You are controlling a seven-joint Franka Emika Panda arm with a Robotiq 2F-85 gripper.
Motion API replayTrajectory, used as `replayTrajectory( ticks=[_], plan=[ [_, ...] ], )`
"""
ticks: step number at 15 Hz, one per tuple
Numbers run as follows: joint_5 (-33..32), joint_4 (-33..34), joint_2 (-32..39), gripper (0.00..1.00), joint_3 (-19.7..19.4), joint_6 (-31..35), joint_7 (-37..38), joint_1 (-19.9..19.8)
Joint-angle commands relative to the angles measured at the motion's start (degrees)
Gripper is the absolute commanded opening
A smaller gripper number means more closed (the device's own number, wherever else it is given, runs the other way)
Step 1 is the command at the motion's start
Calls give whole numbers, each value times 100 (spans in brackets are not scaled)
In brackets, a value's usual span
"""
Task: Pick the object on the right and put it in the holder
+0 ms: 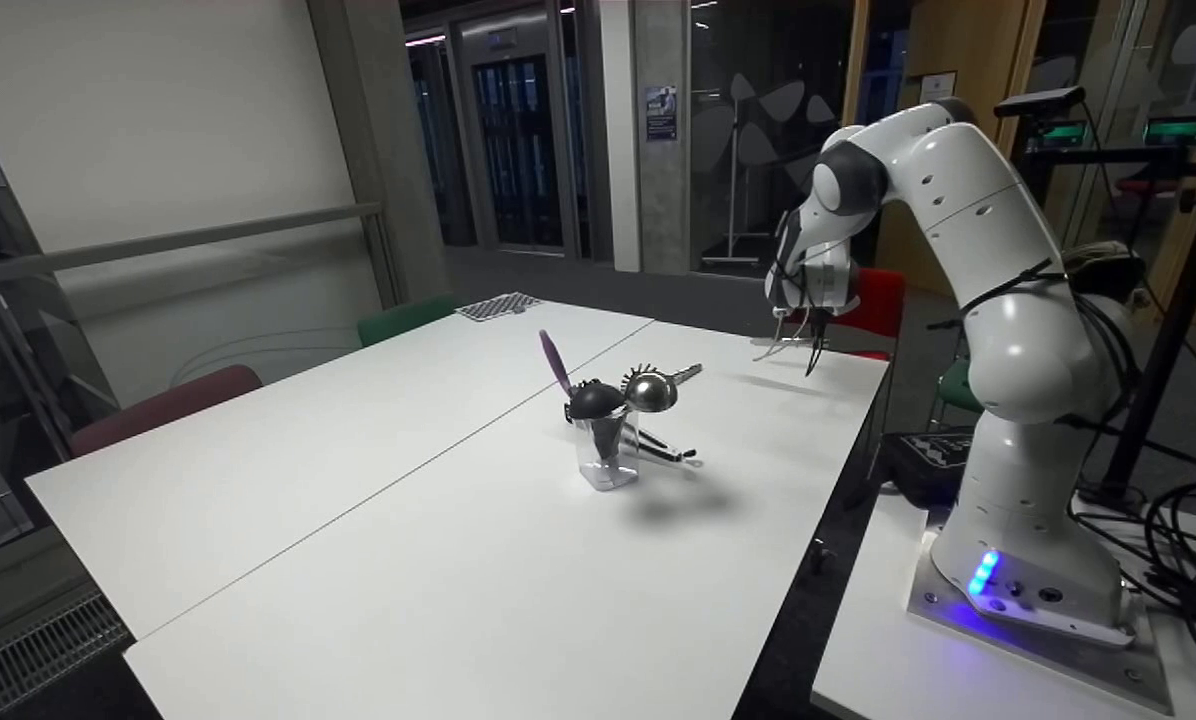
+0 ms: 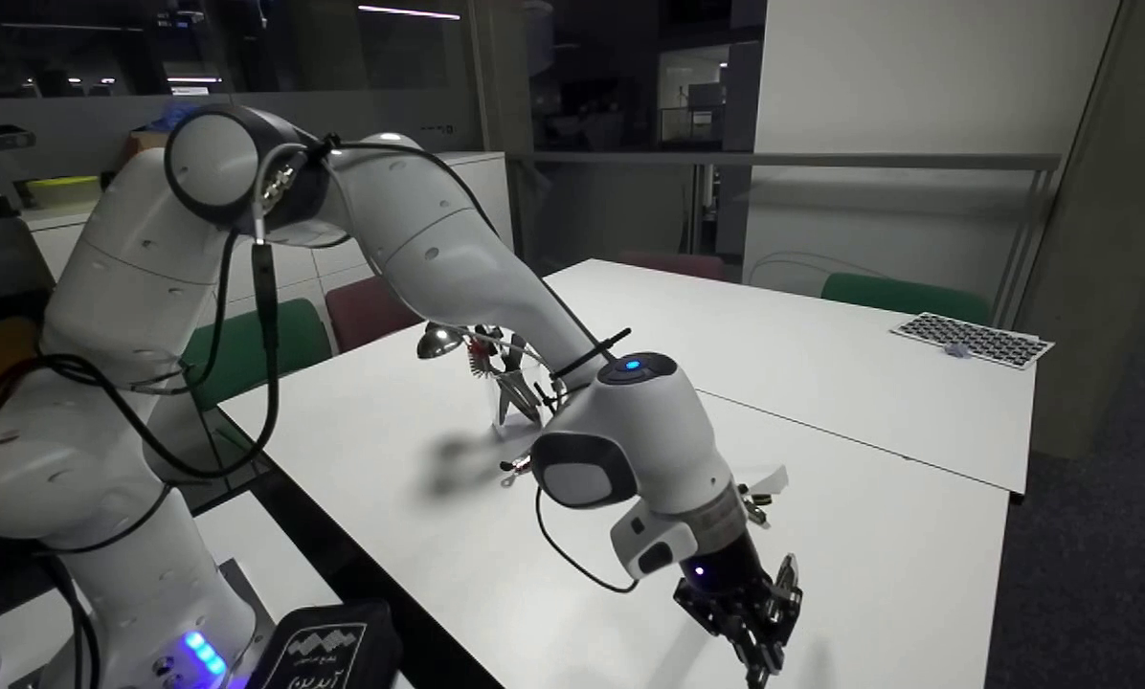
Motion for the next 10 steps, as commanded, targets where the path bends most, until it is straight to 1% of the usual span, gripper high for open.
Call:
replayTrajectory(
  ticks=[1,2,5,8,10],
  plan=[
    [-553,-1070,-1256,5,-52,217,-585,123],
    [-708,-1235,-1513,5,-55,127,-813,103],
    [-1271,-1661,-2174,5,-381,-111,-1250,241],
    [-1882,-1942,-2732,5,-884,-229,-1299,450],
    [-2313,-2051,-3078,5,-1136,-317,-1245,524]
  ],
)
